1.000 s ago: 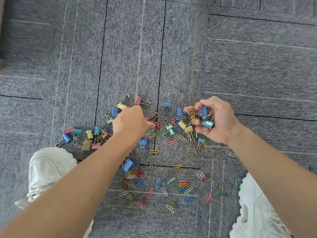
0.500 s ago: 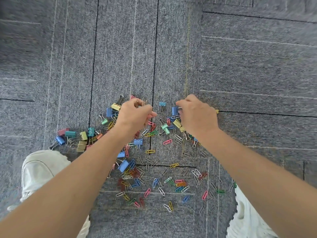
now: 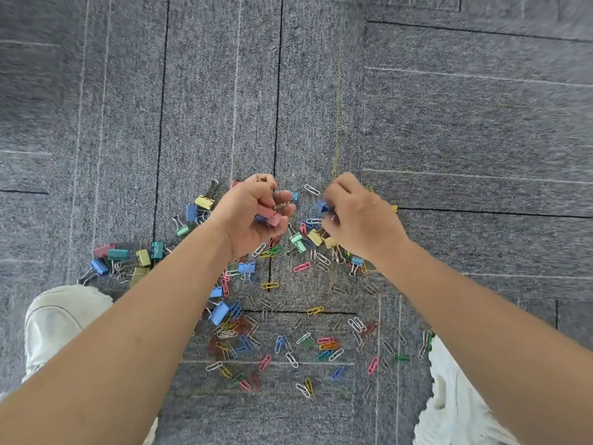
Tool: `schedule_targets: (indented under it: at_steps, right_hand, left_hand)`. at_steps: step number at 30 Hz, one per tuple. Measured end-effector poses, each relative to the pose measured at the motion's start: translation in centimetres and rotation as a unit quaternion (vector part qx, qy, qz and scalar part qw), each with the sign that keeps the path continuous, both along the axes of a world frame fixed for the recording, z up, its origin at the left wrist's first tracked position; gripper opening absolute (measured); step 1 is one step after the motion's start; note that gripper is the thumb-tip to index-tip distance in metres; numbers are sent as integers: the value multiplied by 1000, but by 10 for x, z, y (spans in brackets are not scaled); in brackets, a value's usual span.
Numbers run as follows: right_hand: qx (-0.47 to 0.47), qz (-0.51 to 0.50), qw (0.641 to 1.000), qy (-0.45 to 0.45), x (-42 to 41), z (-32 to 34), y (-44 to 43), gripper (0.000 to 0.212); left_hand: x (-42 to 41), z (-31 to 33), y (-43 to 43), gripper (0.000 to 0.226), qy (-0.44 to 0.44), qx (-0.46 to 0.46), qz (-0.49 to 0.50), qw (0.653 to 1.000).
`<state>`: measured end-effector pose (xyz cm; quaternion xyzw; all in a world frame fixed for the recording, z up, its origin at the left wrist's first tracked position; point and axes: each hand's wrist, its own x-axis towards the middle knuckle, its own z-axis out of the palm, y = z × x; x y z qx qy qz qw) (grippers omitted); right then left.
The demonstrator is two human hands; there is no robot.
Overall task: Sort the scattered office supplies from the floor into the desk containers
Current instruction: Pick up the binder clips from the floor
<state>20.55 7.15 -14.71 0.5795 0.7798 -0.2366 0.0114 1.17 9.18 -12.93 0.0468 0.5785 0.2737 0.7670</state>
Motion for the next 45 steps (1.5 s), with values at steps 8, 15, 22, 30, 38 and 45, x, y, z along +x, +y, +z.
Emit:
schedule_targets:
  at_steps: [8,15,22,30,38,45]
  right_hand:
    - [-240,-395,777,428,48,16,1,33]
    - [-310,-519,661,445,70,15,2,12]
    - [-149,-195,968,58,54,15,7,6]
    - [-132,-164,970,-119,24,0,14,24]
    - [-141,-154,974,-90,23,3,36,7]
    - [-143,31,981,-125,39,18,38,28]
  left_hand:
    - [11,-17,10,30,346,194,-321,860]
    - [28,-31,5,41,505,186,-442,718]
    - [30,-26,-1,6,468,266,-390,747]
    - [17,-20,-4,14,326,263,-443,792]
    - [38,-15,-15,28,407,246,-532,701]
    - [62,-14,-18,38,494,229,-590,597]
